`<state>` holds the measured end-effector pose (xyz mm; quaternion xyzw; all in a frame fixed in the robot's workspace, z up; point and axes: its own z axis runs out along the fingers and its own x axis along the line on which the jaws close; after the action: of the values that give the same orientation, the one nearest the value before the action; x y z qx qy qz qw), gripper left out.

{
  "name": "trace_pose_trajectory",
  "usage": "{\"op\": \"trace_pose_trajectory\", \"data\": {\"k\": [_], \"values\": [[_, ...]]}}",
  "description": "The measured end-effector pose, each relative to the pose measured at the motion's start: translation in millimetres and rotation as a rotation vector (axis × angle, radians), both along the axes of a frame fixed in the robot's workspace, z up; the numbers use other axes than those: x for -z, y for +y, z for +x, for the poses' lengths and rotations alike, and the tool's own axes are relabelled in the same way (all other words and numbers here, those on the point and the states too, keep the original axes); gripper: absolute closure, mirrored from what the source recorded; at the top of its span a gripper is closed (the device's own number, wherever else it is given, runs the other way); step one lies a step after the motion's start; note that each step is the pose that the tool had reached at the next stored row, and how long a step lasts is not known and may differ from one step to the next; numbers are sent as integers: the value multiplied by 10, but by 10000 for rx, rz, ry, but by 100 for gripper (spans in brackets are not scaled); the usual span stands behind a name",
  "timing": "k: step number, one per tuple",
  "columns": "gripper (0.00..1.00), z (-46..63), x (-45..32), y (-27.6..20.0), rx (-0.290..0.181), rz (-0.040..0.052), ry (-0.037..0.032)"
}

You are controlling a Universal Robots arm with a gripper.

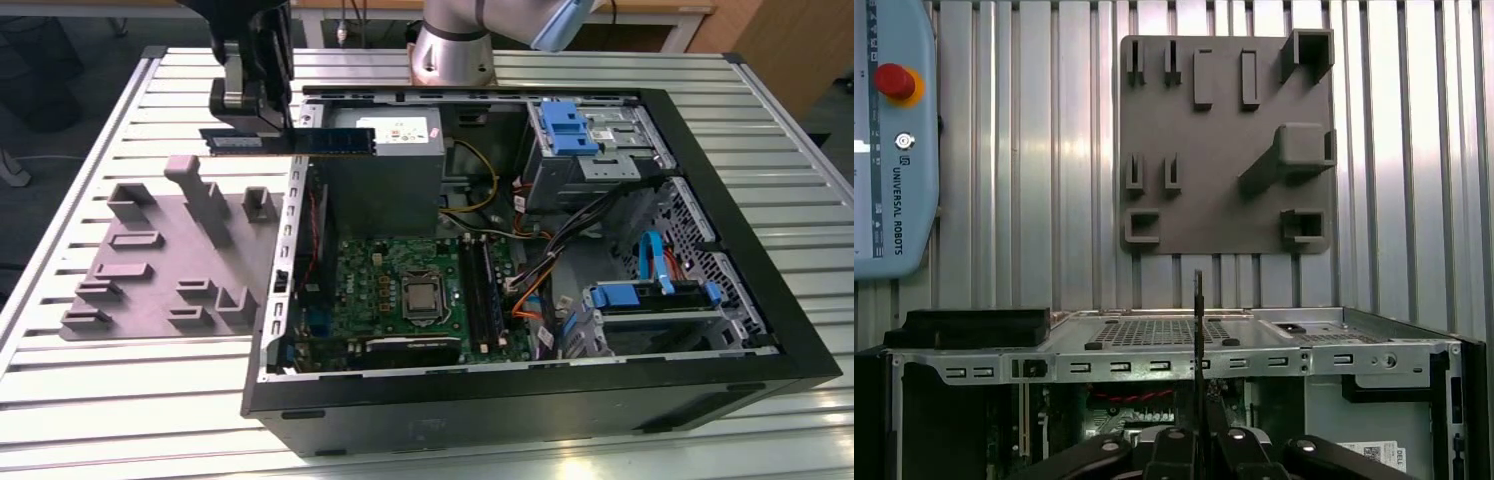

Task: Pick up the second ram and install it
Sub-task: 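Pick up the second ram and move it above second insertion slot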

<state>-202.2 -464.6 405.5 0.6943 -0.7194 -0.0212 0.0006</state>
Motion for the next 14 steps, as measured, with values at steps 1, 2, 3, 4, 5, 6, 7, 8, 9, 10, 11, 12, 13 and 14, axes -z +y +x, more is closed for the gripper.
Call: {"op": "trace_pose_trajectory", "data": {"k": [1, 2, 3, 4, 5, 6, 7, 8, 9, 10, 11, 12, 13, 14], "values": [[86, 9, 0, 0, 1, 0, 1], [86, 19, 0, 0, 1, 0, 0], [86, 30, 0, 0, 1, 1, 0], [86, 40, 0, 0, 1, 1, 0], [86, 51, 0, 0, 1, 0, 0], [86, 61, 0, 0, 1, 1, 0], [86, 72, 0, 0, 0, 0, 1], [86, 82, -1, 0, 0, -1, 1], [86, 92, 0, 0, 1, 1, 0], [86, 102, 0, 0, 0, 1, 0], [86, 112, 0, 0, 0, 1, 0], [86, 123, 0, 0, 1, 0, 1], [86, 133, 0, 0, 0, 1, 0], [86, 144, 0, 0, 1, 0, 1]]}}
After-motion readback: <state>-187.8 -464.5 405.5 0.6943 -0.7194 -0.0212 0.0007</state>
